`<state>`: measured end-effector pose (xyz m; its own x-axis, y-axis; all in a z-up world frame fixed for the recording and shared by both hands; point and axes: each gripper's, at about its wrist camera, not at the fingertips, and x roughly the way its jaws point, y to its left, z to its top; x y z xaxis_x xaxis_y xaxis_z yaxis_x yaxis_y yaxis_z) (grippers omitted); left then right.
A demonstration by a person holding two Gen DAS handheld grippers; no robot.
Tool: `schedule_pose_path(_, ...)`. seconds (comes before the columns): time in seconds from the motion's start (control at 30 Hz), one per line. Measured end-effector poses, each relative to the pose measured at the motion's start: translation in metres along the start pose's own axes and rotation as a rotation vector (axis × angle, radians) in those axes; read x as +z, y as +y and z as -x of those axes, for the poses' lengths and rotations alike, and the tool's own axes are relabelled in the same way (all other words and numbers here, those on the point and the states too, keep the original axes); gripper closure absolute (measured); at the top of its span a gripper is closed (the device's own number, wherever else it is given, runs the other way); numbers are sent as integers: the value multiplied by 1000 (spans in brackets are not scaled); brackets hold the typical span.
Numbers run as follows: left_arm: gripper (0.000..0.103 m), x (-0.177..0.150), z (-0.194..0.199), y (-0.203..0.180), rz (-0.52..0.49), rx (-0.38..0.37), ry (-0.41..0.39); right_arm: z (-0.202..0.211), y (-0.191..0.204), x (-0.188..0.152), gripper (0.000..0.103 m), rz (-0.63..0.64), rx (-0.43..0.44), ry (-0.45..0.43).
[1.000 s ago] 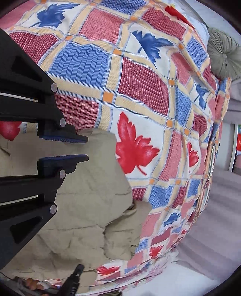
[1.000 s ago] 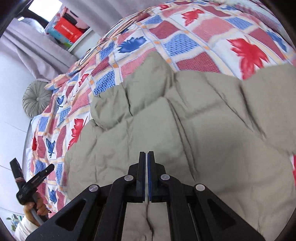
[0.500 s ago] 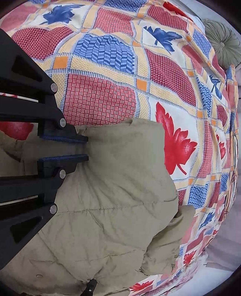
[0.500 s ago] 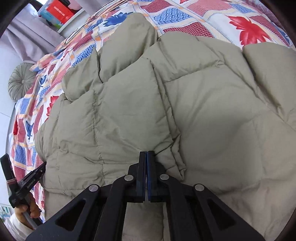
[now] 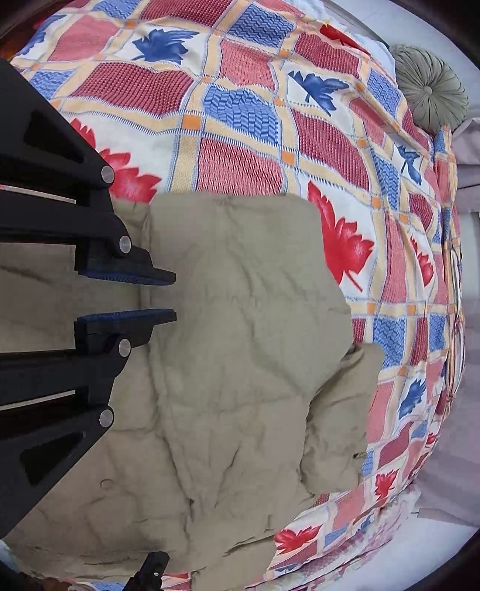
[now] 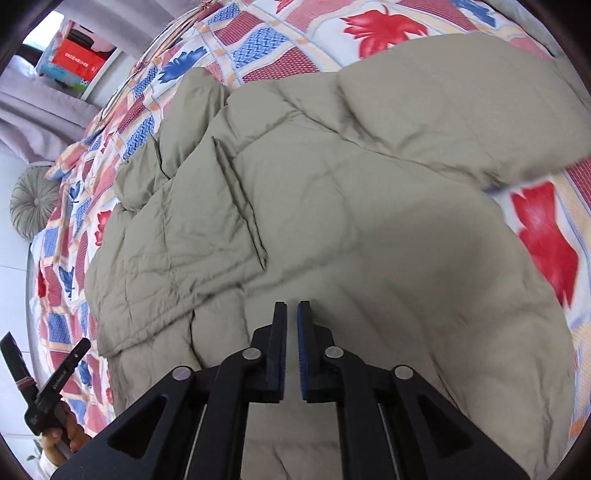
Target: Fold large clothes
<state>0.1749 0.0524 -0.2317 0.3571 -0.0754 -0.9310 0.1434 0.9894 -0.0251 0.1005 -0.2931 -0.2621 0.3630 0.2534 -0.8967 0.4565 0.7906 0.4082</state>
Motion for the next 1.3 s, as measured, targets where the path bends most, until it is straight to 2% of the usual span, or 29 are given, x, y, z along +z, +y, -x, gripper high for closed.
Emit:
schedule_pose_path(0.03,88,-3,2,-10,-7,-11,9,6,-6,-4,66,-13,3,-1)
schedule_pose_path(0.07,78,-5,3,-19,-12,-22,17,13,-13,-8,59,-25,5,-6)
schedule_pose_path(0.1,29,-8,4,-30,-16,-34,27,19,-20,-12,53,-31,6,-12)
schedule_pose_path(0.13,7,-10,6,-39,-6,-34,24,24,-25,-14,53,-36,8,-16)
schedule_pose_path(0.17,1,-13,11,-47,8,-27,-2,29,-31,-16,53,-41,14,-16)
schedule_pose_path(0.3,1,-16,14,-87,-43,-49,11,41,-52,-20,50,-64,23,-17)
schedule_pose_path(0.47,1,-19,10,-135,-111,-51,30,59,-84,-16,34,-102,32,-45)
schedule_pose_path(0.53,1,-20,6,-151,-117,-63,55,66,-96,-13,23,-116,47,-55)
schedule_pose_path(0.6,1,-22,1,-166,-125,-87,86,71,-110,-9,23,-130,72,-63)
schedule_pose_path(0.7,1,-25,2,-188,-136,-86,81,77,-131,-2,21,-163,142,-80)
schedule_pose_path(0.77,1,-25,4,-201,-144,-98,85,80,-148,4,10,-194,181,-92)
schedule_pose_path(0.8,1,-25,5,-208,-147,-100,84,82,-156,7,0,-214,196,-112)
schedule_pose_path(0.87,1,-25,5,-220,-156,-109,85,86,-172,14,0,-249,212,-151)
schedule_pose_path(1.03,1,-22,-3,-248,-161,-124,106,86,-215,43,0,-324,233,-137)
schedule_pose_path(1.3,1,-19,-18,-289,-166,-164,145,96,-304,99,0,-525,249,-293)
